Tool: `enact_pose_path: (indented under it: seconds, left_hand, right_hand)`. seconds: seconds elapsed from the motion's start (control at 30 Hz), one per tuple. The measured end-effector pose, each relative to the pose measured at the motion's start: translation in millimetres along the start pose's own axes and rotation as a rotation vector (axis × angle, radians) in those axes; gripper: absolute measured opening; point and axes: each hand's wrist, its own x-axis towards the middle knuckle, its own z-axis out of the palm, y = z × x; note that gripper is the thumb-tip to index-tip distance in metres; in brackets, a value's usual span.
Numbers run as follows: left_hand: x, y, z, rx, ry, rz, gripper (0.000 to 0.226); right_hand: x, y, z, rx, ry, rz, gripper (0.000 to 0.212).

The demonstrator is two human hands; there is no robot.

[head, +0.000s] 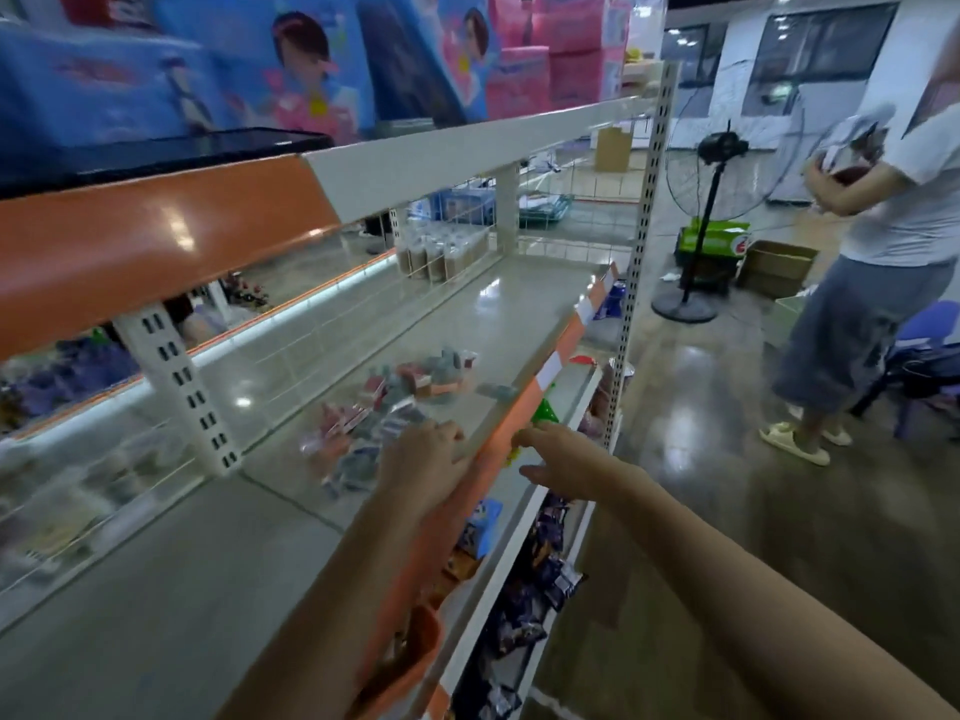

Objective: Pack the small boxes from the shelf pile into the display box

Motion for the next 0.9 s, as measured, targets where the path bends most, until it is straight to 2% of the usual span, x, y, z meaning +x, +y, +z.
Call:
enact_pose_path:
  seconds: [0.1, 0.2, 0.3, 0.4, 0.47, 0.57, 0.77, 0.9]
  left_hand:
    - [48.8, -15.0, 7.8, 0.087, 0.022, -0.019, 0.035]
    - [82.4, -25.4, 16.6, 0.023, -0.038, -0.047, 0.034]
    - [110.1, -37.5, 22.9, 0.038, -0.043, -0.084, 0.034]
    - [139.9, -49.8, 28.1, 0.042, -0.042, -0.161, 0.031]
    - [157.0, -53.9, 28.7, -0.009, -0.031, -0.248, 0.038]
    - [179.5, -58.6, 29.5, 0.067, -0.056, -0.347, 0.049]
    - [208.1, -69.7, 42.7, 0.085, -0.13, -0.376, 0.05]
    - [206.0, -72.2, 50.3, 0.04, -0.039, -0.416, 0.045]
  right_hand:
    - [41.6, 20.9, -9.9, -0.003, 0.047, 0.05, 0.041]
    - [72.6, 39.4, -6.5, -0.026, 0.095, 0.131, 0.038]
    - [104.7, 54.5, -1.2, -0.063, 0.076, 0.135, 0.033]
    - [138.5, 68.5, -3.0, -0.055, 0.092, 0.073, 0.03]
    - [155.8, 75.6, -4.2, -0.04, 0.089, 0.02, 0.035]
    - [175.7, 85.8, -3.6, -0.062, 0.022, -0.053, 0.037]
    - [194.4, 104.0, -1.1, -0.03, -0.071, -0.239, 0.035]
    - [202.7, 112.6, 1.5, 0.047, -0.098, -0.313, 0.032]
